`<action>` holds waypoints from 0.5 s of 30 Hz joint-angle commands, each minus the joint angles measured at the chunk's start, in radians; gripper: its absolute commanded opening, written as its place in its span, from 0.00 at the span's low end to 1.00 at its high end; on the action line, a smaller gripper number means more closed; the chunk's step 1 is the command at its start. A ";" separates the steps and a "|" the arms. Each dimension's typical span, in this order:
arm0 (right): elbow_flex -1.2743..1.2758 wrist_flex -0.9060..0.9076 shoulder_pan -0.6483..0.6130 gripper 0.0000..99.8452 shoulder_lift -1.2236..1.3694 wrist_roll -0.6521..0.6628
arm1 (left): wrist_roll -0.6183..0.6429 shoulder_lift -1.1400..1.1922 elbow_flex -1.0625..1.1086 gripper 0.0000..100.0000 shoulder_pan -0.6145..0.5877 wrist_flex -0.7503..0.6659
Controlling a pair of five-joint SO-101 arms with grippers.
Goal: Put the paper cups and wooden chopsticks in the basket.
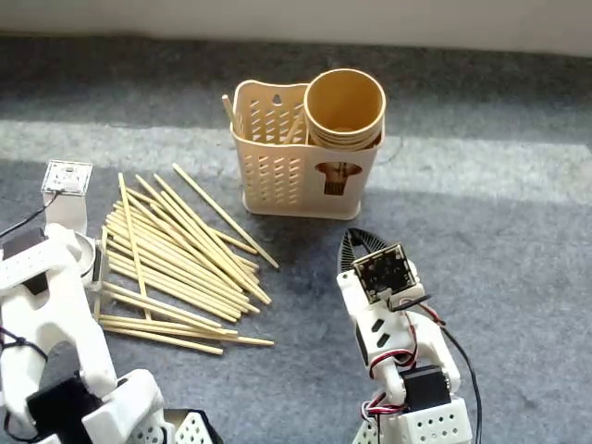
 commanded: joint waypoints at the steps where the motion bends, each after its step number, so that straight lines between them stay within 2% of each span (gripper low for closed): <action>1: 0.097 -0.002 -0.008 0.01 -0.008 0.011 | -0.008 0.019 -0.036 0.14 -0.005 -0.038; 15: 0.097 -0.002 -0.008 0.01 -0.008 0.011 | -0.009 0.208 -0.036 0.13 0.024 -0.129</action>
